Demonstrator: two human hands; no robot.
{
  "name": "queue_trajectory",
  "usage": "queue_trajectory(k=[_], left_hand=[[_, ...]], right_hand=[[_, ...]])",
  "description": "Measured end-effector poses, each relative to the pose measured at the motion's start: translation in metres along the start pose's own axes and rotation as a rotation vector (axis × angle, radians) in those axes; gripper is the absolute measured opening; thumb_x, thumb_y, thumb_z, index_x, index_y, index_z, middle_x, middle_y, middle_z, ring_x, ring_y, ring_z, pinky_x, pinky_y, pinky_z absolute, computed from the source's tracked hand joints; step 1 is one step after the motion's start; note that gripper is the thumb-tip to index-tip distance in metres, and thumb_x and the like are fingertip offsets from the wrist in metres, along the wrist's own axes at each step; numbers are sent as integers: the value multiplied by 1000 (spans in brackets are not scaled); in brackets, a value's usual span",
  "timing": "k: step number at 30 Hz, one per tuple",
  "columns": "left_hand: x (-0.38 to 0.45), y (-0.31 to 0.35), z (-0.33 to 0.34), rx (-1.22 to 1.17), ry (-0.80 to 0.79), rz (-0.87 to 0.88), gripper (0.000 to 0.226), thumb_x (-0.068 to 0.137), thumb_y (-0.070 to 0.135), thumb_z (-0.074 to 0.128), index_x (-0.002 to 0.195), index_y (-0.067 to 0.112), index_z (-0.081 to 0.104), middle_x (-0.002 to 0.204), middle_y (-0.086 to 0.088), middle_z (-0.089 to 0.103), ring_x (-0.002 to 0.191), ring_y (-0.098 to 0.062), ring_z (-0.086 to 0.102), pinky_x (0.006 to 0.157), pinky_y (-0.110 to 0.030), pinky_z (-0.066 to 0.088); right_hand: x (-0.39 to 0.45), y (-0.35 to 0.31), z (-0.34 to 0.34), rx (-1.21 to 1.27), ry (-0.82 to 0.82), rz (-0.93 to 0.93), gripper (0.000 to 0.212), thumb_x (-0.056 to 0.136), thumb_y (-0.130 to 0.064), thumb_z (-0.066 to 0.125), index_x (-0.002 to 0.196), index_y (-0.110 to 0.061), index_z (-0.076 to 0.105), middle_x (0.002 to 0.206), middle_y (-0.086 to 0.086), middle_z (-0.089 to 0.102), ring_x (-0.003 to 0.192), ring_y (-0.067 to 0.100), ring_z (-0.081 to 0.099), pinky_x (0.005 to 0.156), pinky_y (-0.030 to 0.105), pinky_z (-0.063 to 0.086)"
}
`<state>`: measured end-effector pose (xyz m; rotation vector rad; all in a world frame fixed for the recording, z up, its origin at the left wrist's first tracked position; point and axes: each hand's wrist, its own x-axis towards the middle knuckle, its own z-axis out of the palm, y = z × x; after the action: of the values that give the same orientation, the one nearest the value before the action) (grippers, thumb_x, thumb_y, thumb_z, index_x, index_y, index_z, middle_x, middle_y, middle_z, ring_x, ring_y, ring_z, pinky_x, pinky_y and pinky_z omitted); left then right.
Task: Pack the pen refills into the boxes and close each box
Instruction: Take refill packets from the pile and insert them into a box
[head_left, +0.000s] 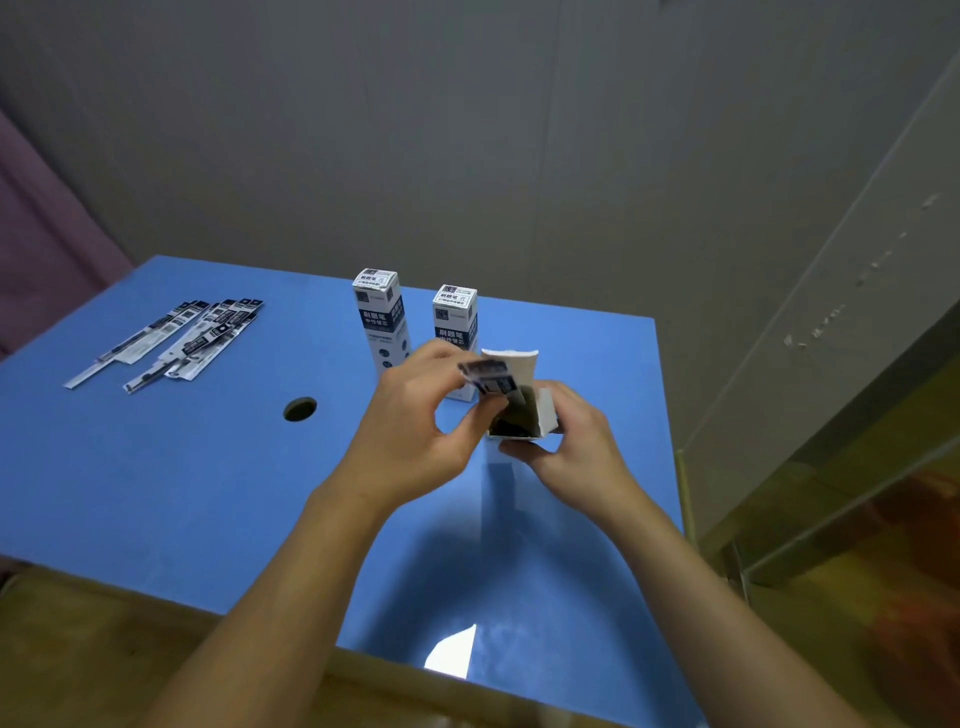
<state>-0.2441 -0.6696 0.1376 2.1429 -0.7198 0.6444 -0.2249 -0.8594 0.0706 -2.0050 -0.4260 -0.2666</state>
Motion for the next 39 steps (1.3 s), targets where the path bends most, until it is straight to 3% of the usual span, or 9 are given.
queue_trajectory(k=[2, 7, 16, 20, 23, 27, 31, 35, 39], left_hand=[[2, -3, 0, 59, -25, 19, 16, 87, 9, 72, 102, 6, 74, 101, 2, 68, 96, -21, 60, 84, -29, 50], [4, -6, 3, 138, -91, 9, 11, 85, 12, 69, 94, 11, 74, 98, 3, 57, 94, -19, 44, 84, -19, 38], [8, -9, 6, 108, -133, -20, 27, 87, 11, 69, 111, 23, 74, 98, 9, 57, 98, -16, 49, 87, -13, 36], [8, -14, 9, 114, -100, 0, 30, 89, 6, 67, 114, 22, 73, 101, 7, 58, 99, -16, 51, 84, -20, 42], [8, -19, 13, 154, -77, 57, 30, 91, 3, 63, 117, 17, 72, 103, 1, 59, 96, -19, 55, 77, -29, 49], [7, -29, 17, 154, -61, 33, 32, 92, 2, 60, 119, 16, 70, 104, 0, 60, 93, -17, 59, 73, -34, 52], [-1, -37, 21, 153, -60, -3, 32, 93, 0, 59, 118, 16, 71, 104, 1, 62, 92, -15, 60, 73, -34, 53], [-8, -44, 21, 178, -82, -72, 33, 93, 2, 59, 118, 20, 70, 104, 6, 63, 91, -8, 60, 73, -28, 53], [-14, -51, 20, 207, -98, -137, 31, 94, 7, 60, 118, 23, 69, 104, 11, 61, 89, -7, 59, 74, -25, 52]], right_hand=[[2, -1, 1, 5, 1, 0, 56, 74, -6, 84, 108, -42, 58, 105, -22, 62, 97, 9, 61, 77, 13, 48], [5, 2, 1, 0, -4, 3, 56, 73, -5, 84, 108, -39, 58, 106, -16, 63, 97, 9, 60, 76, 9, 45], [9, 13, -1, -22, -7, 33, 50, 74, -7, 84, 115, -25, 64, 109, -12, 65, 100, 12, 60, 77, 10, 46], [11, 16, -4, -33, -6, 48, 47, 74, -8, 84, 113, -26, 65, 107, -11, 66, 99, 14, 61, 78, 18, 52], [21, 20, -9, -14, 30, 161, 43, 74, -11, 83, 107, -32, 64, 101, -11, 68, 94, 12, 63, 78, 26, 54], [46, 34, -20, -58, 77, 327, 41, 75, -23, 84, 111, -26, 65, 99, -12, 67, 90, 12, 62, 72, 20, 48], [66, 49, -31, -83, 74, 414, 42, 77, -22, 83, 115, -21, 63, 101, -8, 63, 83, 6, 60, 65, 14, 42], [80, 63, -37, -131, 28, 460, 44, 80, -23, 82, 117, -17, 59, 109, -8, 62, 92, 19, 65, 77, 31, 50], [84, 78, -39, -181, -29, 499, 47, 82, -23, 80, 123, -17, 58, 118, -5, 65, 104, 20, 63, 85, 33, 49]])
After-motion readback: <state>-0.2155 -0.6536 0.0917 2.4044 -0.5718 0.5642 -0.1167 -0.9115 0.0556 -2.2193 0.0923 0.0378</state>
